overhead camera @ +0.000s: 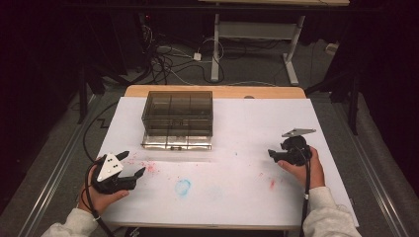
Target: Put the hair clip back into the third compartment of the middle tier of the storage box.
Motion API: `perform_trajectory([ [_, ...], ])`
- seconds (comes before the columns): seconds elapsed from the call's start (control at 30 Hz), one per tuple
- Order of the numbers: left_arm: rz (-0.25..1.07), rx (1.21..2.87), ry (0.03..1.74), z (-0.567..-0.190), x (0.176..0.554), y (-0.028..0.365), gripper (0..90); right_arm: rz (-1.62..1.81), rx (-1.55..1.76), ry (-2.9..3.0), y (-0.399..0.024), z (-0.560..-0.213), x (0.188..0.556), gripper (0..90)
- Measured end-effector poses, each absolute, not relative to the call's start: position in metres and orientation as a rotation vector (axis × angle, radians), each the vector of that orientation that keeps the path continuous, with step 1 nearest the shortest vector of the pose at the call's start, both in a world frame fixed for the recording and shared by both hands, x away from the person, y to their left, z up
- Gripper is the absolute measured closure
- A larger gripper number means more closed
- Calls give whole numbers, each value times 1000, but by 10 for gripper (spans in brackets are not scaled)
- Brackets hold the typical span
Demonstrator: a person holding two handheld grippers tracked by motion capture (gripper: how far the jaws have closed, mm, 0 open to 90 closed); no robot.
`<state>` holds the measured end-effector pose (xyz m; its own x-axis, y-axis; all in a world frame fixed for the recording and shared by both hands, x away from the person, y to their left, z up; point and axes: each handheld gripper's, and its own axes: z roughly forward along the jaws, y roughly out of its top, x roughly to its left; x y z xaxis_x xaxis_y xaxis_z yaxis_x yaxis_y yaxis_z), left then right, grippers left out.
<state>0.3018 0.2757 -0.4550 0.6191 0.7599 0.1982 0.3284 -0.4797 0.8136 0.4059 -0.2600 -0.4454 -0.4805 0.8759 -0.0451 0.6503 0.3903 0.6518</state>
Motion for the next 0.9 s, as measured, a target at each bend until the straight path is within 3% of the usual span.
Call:
perform_trajectory([
  [0.5,709,2079,854,-456,303,275,224,770,1341,2281,-251,-465,414,606],
  [0.67,709,2091,851,-457,303,274,224,773,1318,2291,-250,-465,415,761],
  [0.9,707,2088,849,-457,303,274,224,770,1302,2300,-250,-464,415,773],
])
